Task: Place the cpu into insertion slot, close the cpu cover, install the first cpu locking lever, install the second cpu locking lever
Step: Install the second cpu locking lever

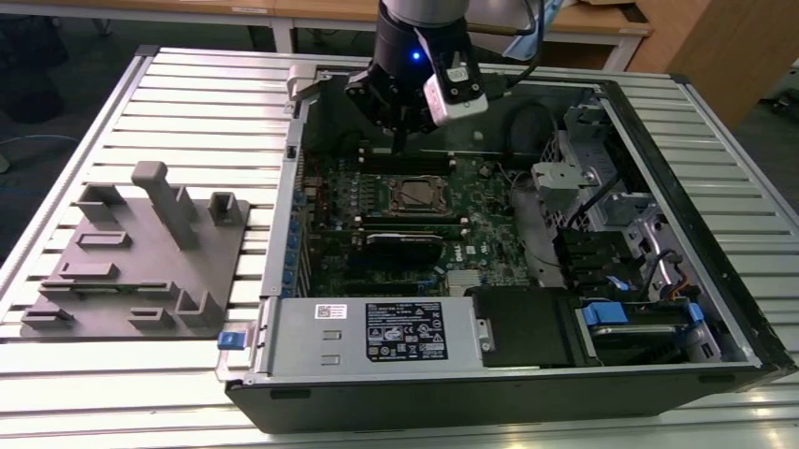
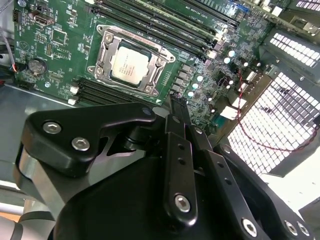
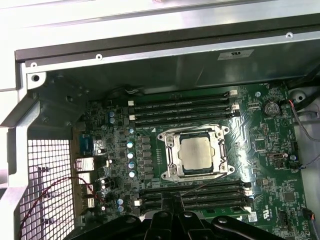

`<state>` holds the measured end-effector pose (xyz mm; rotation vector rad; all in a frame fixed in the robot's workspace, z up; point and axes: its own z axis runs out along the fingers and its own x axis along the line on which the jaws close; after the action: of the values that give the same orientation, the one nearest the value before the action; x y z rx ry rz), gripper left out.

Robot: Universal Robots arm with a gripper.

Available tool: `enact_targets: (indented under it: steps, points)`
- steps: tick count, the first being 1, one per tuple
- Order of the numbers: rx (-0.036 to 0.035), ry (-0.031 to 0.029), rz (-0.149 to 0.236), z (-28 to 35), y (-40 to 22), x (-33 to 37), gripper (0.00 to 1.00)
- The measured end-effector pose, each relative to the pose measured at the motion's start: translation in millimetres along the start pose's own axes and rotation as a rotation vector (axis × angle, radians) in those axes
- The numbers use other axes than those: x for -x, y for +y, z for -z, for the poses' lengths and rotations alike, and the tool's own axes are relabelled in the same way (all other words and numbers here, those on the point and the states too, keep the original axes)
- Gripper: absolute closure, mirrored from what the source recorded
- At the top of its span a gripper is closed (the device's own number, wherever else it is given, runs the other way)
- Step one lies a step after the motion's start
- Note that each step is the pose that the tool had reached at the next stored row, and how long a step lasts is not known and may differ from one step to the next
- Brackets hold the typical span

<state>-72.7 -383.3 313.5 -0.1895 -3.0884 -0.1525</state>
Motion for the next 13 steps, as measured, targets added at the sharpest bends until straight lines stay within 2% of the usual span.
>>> enact_targets:
  steps: [13]
  points:
    - [0.0002,-0.0004,0.0,-3.5,-1.3,0.3,0.89]
